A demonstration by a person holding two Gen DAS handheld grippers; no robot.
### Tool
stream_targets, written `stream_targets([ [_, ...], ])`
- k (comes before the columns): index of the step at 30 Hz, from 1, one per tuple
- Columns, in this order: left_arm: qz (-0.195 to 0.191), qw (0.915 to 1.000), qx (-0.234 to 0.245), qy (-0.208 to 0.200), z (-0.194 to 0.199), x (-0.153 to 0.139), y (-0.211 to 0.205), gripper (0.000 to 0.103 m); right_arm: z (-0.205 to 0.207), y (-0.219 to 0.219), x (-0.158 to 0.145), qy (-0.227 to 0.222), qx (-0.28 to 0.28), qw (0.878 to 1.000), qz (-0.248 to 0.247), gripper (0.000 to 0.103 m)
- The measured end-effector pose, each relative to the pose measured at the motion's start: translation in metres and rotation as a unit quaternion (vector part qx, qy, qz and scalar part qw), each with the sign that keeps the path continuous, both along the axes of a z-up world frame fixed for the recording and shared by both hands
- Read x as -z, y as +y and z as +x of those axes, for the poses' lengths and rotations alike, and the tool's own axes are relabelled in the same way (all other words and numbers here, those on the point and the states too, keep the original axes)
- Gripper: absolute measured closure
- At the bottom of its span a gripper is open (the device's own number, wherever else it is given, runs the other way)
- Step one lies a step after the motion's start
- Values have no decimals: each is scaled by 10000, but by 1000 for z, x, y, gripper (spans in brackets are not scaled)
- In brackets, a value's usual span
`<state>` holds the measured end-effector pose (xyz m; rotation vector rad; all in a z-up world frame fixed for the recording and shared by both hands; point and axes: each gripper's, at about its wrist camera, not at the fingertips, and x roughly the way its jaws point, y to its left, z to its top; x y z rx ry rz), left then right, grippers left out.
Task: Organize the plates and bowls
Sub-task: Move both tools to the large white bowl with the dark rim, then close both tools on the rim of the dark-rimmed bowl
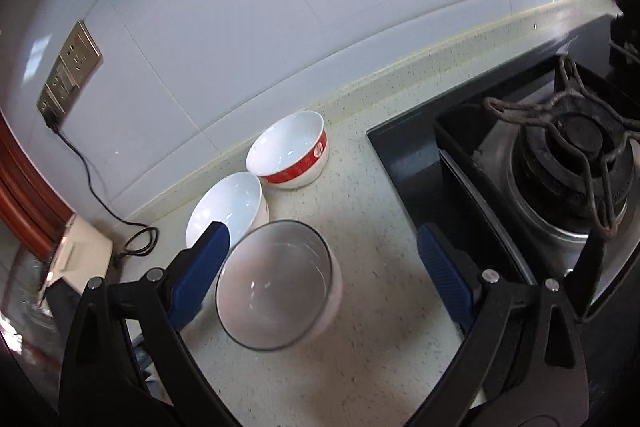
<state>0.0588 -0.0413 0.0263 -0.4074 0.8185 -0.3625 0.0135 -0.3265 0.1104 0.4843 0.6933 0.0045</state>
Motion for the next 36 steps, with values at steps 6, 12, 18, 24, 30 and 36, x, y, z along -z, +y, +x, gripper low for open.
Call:
stream_targets([
  [6, -121, 9996, 112, 237, 4, 7, -11, 17, -6, -1, 2, -86, -212, 9995, -218, 9],
  [12, -652, 9977, 176, 27, -4, -2, -4, 17, 8, 5, 20, 323, -489, 9983, -45, 24],
  [18, -697, 9973, 201, 100, -2, -10, -20, 17, 9, 6, 27, 477, -624, 9969, 20, 24],
  [24, -418, 9983, 120, 386, 6, -6, -52, 17, 14, 7, 38, 690, -641, 9956, 7, 30],
  [30, -322, 9981, -86, 524, 8, 3, -60, 17, 16, 9, 40, 751, -708, 9946, 91, 34],
  [36, -1, 9994, -110, 332, 5, 4, -59, 19, 16, 17, 43, 848, -846, 9928, 37, 46],
])
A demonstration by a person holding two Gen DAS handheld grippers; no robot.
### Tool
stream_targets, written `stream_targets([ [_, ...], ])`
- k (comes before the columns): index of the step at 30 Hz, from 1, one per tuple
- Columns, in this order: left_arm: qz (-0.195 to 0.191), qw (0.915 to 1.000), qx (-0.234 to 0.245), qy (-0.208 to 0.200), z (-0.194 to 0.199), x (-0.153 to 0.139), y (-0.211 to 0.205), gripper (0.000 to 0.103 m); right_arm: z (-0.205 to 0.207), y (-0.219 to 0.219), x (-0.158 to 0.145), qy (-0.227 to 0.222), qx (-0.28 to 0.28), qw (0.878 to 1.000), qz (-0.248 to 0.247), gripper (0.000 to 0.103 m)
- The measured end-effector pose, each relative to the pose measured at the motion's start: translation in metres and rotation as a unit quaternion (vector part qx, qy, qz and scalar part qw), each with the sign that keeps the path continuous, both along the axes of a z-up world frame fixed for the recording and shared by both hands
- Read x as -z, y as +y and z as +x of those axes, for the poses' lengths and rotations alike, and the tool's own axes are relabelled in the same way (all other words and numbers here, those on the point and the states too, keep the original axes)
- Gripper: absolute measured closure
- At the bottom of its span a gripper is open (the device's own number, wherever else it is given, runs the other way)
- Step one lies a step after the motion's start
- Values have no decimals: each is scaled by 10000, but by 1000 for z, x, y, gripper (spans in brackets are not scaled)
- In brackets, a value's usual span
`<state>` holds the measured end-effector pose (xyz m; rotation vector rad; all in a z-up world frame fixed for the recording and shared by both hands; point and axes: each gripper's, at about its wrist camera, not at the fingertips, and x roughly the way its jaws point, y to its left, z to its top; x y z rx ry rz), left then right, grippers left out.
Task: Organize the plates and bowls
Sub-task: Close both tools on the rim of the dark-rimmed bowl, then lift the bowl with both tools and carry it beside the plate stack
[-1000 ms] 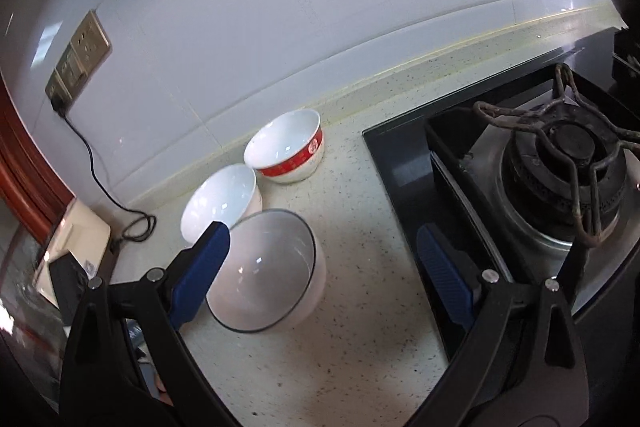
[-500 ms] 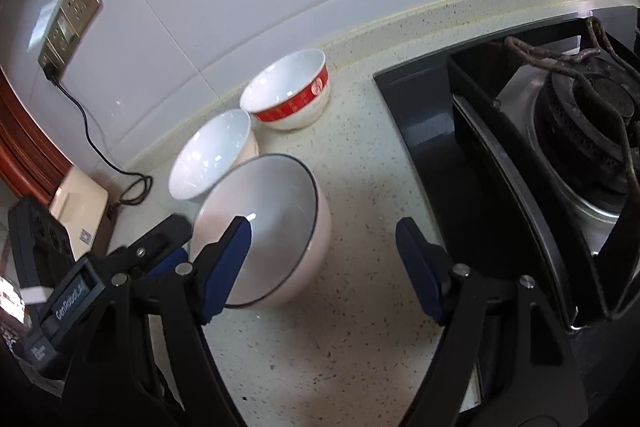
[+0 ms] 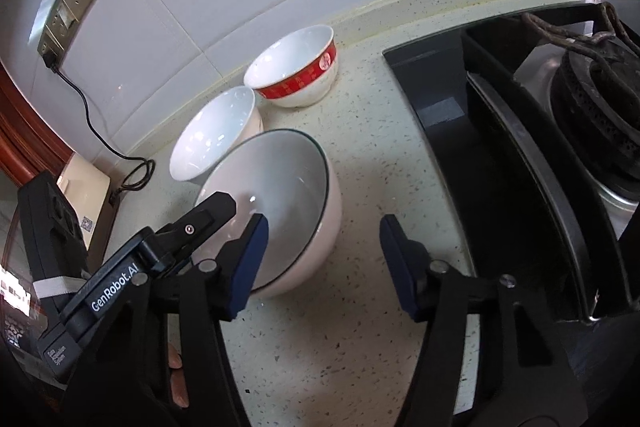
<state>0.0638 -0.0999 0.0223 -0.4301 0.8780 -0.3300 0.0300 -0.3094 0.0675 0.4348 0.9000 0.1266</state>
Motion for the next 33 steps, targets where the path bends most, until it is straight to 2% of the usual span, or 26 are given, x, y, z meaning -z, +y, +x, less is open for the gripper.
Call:
stream_targets([
  [1, 51, 10000, 13, -18, 0, 0, 0, 20, 1, 1, 2, 40, -7, 10000, -3, 50],
  [2, 127, 9999, 39, -51, 1, 1, -1, 24, 1, 1, 4, 46, -46, 9999, 84, 56],
  [3, 254, 9996, 102, -96, 1, 2, -4, 37, 2, 1, 5, 22, -107, 9998, 184, 66],
  [4, 351, 9992, 181, -110, 1, 3, -7, 47, 1, 2, 5, -11, -161, 9996, 240, 67],
  [6, 346, 9984, 431, -145, 1, 4, -12, 73, 1, 7, 4, -70, -183, 9997, 126, 71],
  [8, 445, 9975, 505, -234, -3, 2, -16, 80, 1, 7, 7, -45, -183, 9997, 130, 73],
  [11, 715, 9951, 499, -473, -10, -4, -18, 80, 1, 9, 8, -42, -195, 9997, 131, 75],
  [23, 560, 9975, 311, -312, -18, -4, 5, 80, 0, 27, 5, -149, -481, 9987, -50, 75],
  [33, 614, 9966, 6, -543, -38, -14, 24, 80, -4, 51, 1, -388, -937, 9948, -137, 75],
])
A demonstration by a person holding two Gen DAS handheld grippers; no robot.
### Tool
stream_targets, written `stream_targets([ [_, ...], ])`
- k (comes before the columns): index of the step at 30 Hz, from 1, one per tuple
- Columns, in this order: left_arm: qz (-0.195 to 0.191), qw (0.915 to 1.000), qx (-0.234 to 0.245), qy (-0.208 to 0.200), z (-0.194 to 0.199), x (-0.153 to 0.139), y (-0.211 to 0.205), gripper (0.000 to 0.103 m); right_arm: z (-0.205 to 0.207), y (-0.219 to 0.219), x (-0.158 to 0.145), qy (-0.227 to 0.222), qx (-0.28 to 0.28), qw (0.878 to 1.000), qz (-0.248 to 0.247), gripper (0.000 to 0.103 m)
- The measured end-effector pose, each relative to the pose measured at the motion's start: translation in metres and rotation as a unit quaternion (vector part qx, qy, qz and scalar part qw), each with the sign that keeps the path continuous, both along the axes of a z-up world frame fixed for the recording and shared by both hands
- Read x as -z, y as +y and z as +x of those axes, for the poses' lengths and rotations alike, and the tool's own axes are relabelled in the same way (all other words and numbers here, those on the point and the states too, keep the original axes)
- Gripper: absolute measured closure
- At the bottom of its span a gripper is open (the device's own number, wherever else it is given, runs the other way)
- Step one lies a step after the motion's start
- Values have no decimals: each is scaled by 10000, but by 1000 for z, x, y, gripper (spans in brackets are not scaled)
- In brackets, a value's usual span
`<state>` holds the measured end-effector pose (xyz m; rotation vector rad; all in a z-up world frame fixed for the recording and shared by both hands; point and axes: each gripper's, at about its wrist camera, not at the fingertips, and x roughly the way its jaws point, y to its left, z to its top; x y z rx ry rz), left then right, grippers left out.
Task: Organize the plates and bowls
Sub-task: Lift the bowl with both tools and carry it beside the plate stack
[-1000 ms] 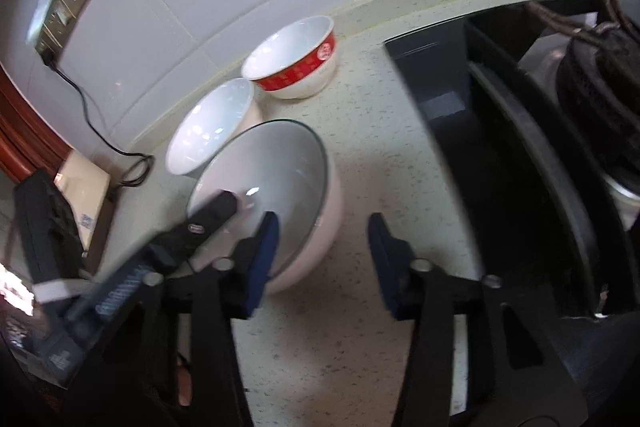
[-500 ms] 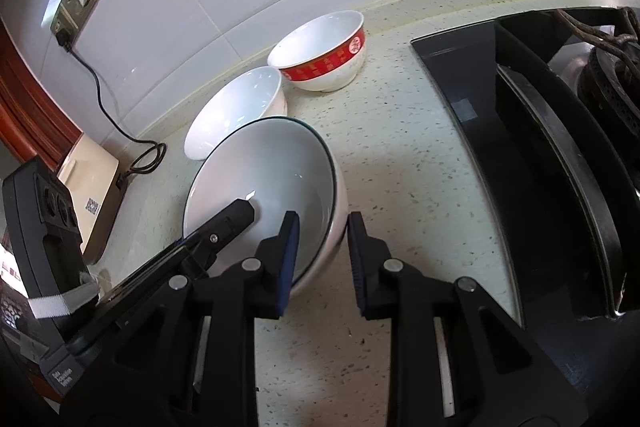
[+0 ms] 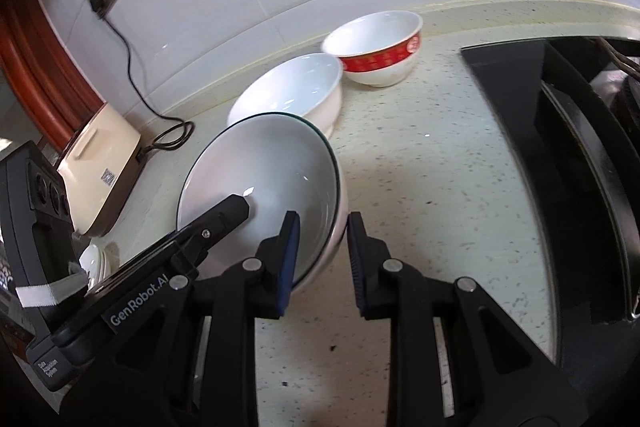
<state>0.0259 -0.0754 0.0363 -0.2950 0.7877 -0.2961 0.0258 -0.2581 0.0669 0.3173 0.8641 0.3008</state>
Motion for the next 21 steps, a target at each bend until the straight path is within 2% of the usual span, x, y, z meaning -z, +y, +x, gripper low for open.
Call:
stream_targets([
  [11, 67, 9991, -373, -178, -16, -8, 29, 80, -7, 39, 7, -42, -438, 9986, -293, 75],
  [21, 28, 9977, -667, -88, -21, -5, 51, 80, -10, 62, 7, -207, -685, 9973, -188, 75],
])
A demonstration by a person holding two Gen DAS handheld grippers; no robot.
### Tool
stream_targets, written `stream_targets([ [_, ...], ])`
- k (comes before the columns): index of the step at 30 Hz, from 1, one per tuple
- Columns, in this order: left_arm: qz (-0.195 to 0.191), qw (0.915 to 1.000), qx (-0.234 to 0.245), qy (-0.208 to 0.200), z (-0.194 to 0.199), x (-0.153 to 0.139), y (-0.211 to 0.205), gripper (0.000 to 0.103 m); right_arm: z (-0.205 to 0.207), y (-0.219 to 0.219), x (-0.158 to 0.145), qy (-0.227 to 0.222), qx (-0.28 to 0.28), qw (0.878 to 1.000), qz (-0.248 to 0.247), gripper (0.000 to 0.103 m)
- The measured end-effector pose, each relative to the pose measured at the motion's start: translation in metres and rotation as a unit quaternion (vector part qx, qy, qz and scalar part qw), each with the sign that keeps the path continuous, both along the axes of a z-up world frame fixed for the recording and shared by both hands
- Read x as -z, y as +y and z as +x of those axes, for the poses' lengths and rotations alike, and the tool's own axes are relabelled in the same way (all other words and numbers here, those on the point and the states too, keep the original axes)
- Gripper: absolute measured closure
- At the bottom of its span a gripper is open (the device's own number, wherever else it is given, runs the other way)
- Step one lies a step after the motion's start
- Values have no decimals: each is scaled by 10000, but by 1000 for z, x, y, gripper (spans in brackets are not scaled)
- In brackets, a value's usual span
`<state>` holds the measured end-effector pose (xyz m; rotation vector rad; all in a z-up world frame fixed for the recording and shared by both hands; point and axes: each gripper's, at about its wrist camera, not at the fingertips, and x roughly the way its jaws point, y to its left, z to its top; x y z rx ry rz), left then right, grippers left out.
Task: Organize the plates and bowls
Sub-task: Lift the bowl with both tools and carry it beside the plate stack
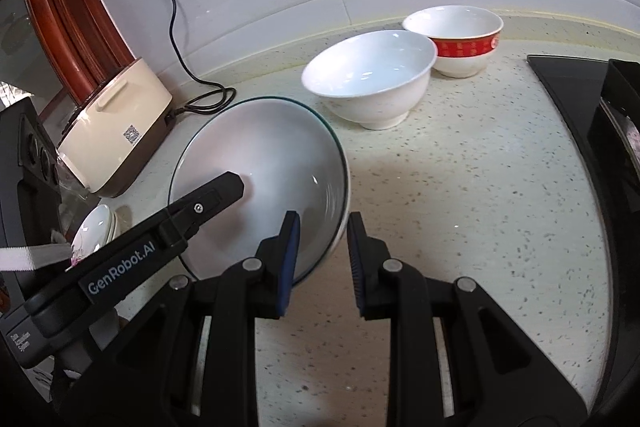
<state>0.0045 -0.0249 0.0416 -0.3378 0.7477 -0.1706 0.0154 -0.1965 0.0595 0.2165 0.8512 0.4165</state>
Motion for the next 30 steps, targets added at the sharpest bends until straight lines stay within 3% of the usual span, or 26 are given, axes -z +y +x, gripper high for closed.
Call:
stream_targets([
  [14, -252, 9977, -621, 72, -6, 3, 40, 80, 8, 36, 1, -11, -263, 9995, 192, 75],
  [30, -421, 9878, -1491, 174, -23, 9, 82, 80, 9, 83, 1, 37, -596, 9977, 305, 75],
])
